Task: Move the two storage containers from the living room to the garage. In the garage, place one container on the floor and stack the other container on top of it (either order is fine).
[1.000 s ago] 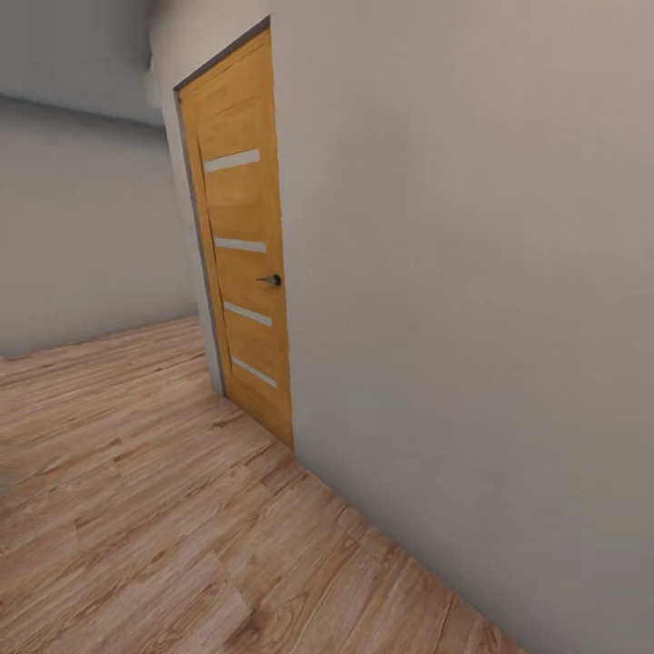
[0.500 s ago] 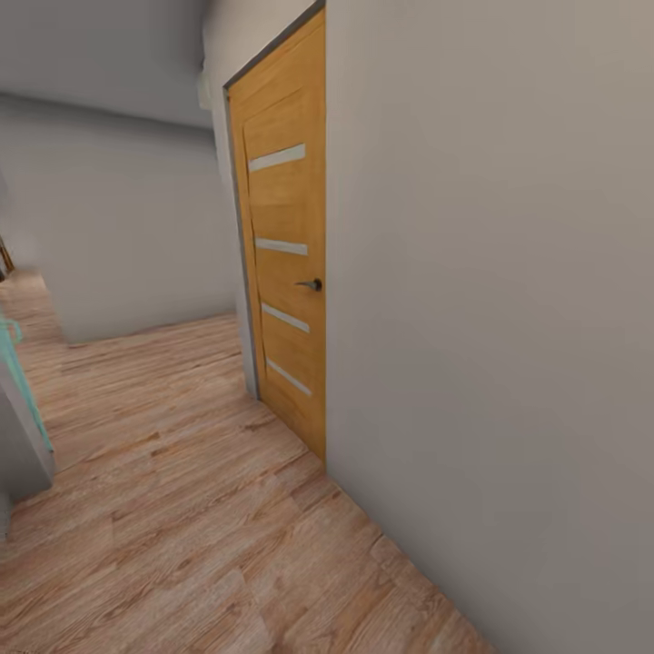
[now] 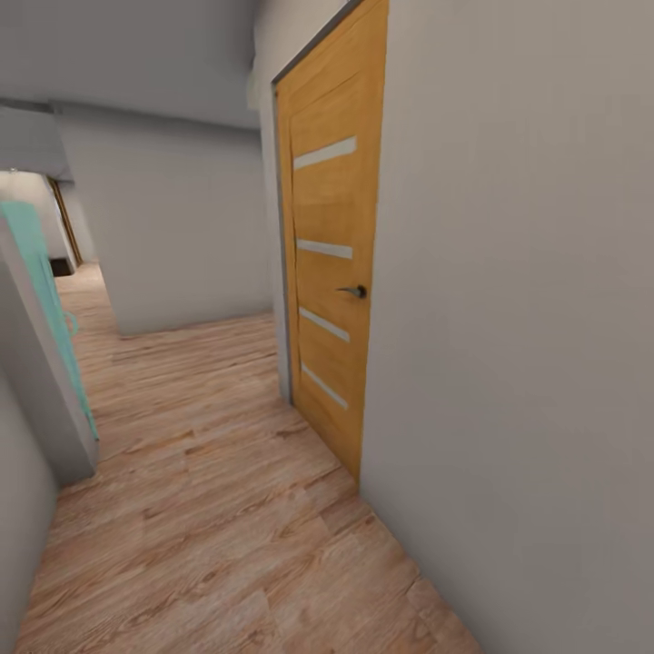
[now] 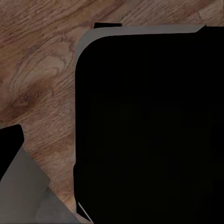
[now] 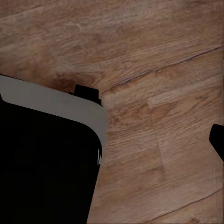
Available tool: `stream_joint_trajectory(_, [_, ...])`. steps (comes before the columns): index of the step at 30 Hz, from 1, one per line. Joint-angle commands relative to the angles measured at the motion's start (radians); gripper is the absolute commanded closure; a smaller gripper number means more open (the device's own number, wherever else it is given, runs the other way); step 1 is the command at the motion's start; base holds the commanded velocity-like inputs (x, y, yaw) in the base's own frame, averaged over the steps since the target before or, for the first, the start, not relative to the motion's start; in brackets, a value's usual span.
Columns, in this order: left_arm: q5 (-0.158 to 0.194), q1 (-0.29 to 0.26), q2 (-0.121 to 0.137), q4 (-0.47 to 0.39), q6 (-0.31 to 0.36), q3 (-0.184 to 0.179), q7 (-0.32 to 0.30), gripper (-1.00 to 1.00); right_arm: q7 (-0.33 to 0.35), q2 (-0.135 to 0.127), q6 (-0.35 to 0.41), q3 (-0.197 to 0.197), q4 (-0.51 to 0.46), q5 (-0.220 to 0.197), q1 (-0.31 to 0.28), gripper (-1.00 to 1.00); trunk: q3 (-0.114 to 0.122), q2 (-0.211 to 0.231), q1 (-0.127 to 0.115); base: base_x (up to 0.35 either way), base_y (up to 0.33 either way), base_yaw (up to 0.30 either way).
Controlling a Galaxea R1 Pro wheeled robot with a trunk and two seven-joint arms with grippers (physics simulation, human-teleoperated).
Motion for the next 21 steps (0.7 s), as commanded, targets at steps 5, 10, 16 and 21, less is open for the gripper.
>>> stream_joint_trajectory(5, [0.002,0.0,0.0,0.0,-0.003,0.001,0.001,-1.0,0.0,0.001,-0.006,0.008,0.003,-0.009,-0.001,-1.0,-0.001,0.0,0.001,0.321,0.0,0.27])
stream_joint_trajectory(10, [0.002,0.0,-0.001,0.0,-0.003,0.001,0.001,-1.0,0.0,0.001,-0.006,0.008,0.003,-0.009,-0.001,-1.0,-0.001,0.0,0.001,0.321,0.0,0.27])
stream_joint_trajectory(16, [0.002,0.0,0.0,0.0,-0.003,0.001,0.001,-1.0,-0.001,0.001,-0.006,0.008,0.002,-0.009,-0.001,-1.0,-0.001,0.0,0.001,0.321,0.0,0.27])
stream_joint_trajectory(21, [0.002,0.0,0.0,0.0,-0.003,0.001,0.001,-1.0,0.0,0.001,-0.006,0.008,0.003,-0.009,-0.001,-1.0,-0.001,0.0,0.001,0.321,0.0,0.27])
